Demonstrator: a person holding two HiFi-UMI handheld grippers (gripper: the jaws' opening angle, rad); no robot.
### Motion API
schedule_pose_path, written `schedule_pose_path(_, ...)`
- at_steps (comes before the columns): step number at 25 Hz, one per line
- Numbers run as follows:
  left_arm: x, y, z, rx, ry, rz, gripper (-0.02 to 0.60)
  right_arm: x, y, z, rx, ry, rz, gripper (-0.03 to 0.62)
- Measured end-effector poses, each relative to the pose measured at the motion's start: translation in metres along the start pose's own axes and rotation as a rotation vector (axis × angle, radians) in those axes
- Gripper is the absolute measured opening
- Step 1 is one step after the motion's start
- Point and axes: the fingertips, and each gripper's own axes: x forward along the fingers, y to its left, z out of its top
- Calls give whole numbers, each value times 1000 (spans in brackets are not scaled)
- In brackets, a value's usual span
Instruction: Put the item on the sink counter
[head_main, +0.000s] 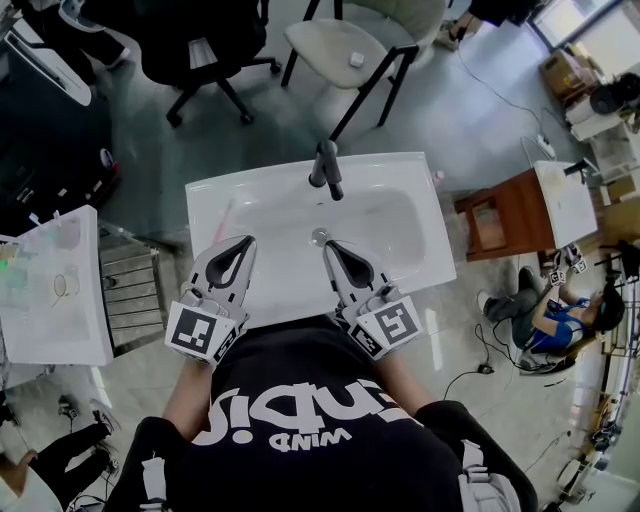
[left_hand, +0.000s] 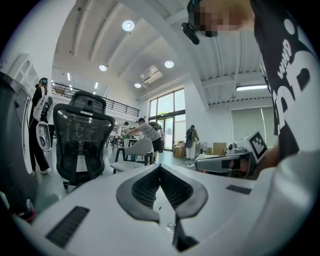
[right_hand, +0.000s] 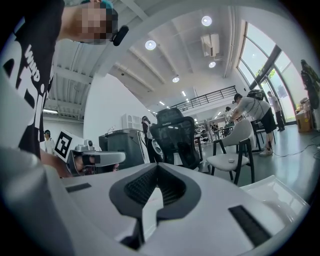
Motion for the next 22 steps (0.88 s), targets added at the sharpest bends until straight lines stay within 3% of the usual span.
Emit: schedule_pose_path(22,-14,-9,-9,-13,30,30,20,-10,13,-1,-14,11,11,18)
